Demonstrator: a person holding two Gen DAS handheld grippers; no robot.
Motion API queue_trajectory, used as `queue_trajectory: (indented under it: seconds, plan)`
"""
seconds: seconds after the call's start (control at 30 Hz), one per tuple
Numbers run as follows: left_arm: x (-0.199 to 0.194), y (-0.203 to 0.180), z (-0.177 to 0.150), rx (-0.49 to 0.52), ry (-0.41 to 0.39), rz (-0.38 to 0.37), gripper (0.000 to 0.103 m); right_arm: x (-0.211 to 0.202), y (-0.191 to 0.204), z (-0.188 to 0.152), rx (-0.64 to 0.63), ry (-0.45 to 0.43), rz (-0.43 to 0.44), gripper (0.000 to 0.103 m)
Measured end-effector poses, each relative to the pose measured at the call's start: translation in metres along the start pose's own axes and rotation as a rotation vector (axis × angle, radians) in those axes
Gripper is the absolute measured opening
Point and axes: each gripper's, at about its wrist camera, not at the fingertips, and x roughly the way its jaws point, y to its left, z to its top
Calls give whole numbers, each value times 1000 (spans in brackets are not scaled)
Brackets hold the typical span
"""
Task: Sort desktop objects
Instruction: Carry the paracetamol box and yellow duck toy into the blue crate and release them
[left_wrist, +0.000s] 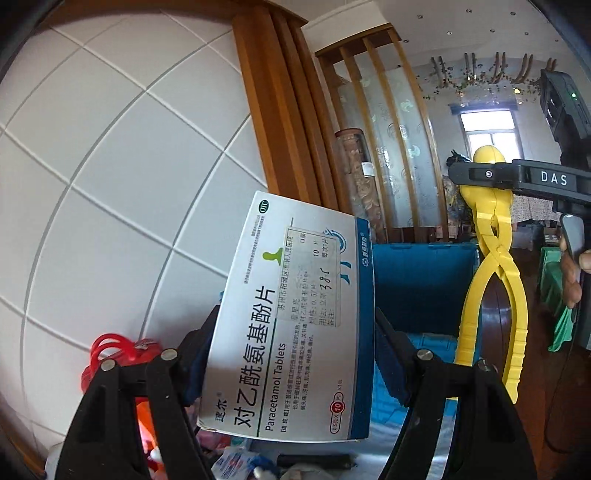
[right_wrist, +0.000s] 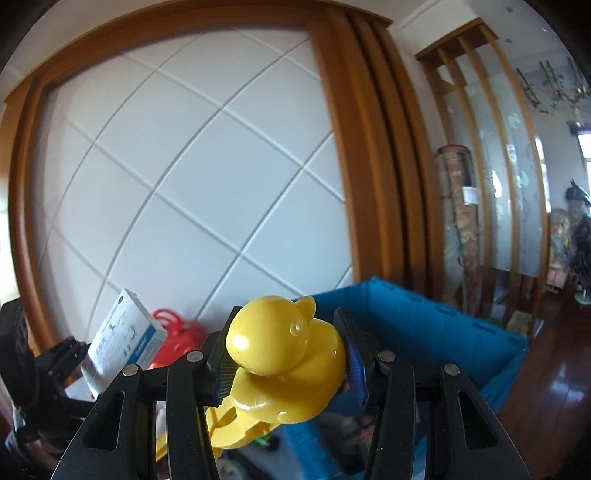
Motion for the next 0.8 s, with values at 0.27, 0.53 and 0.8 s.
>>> queue_trajectory:
  seconds: [0.27,0.53,0.8]
  plan:
    - [113,-49,78,-26,34,-31,74,84,-111,53,43,59,-68,48]
    - [216,-64,111,-63,136,89,89,173,-184,65,83,191,-143,63]
    - [223,-75,101,-64,122,166,100,170,-191,64,19,154,-104,81]
